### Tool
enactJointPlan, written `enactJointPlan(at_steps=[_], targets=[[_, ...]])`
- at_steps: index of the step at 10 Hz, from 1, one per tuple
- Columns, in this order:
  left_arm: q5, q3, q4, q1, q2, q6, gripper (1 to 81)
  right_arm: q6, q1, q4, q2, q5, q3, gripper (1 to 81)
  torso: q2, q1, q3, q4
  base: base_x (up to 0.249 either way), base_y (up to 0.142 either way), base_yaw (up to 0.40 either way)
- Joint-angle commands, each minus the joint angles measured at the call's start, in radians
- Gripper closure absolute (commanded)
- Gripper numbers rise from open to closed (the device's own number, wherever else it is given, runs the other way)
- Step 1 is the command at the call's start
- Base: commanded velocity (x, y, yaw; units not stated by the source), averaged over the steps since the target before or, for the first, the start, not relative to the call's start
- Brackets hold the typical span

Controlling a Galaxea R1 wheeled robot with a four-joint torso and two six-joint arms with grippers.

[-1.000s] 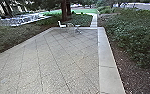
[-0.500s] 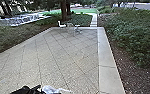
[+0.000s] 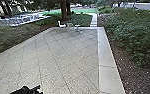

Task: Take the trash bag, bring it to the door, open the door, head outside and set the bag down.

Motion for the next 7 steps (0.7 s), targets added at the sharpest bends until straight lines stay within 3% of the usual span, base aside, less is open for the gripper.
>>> enactJointPlan(at_steps=[1, 4, 5, 6, 7], targets=[[0.061, -0.023, 0.019, 0.047, 0.025, 0.023, 1.0, 0.002, 0.010, 0.006, 0.004, -0.067, 0.013, 1.0, 0.000, 0.000, 0.073, 0.000, 0.000, 0.000, 0.000], [-0.161, -0.023, 0.163, 0.306, 0.156, 0.035, 1.0, 0.002, 0.012, 0.006, 0.005, -0.067, 0.011, 1.0, 0.001, 0.001, 0.102, 0.000, 0.000, 0.000, 0.000], [-0.178, -0.019, 0.173, 0.362, 0.174, 0.038, 1.0, 0.002, 0.013, 0.006, 0.005, -0.067, 0.010, 1.0, 0.000, 0.000, 0.082, 0.000, 0.000, 0.000, 0.000], [-0.186, -0.018, 0.173, 0.415, 0.194, 0.057, 1.0, 0.002, 0.015, 0.006, 0.007, -0.067, 0.008, 1.0, 0.000, -0.001, 0.092, 0.000, 0.000, 0.000, 0.000], [-0.201, -0.018, 0.173, 0.469, 0.220, 0.090, 1.0, 0.003, 0.016, 0.006, 0.007, -0.066, 0.008, 1.0, 0.000, -0.001, 0.100, -0.038, 0.000, 0.000, 0.000]])
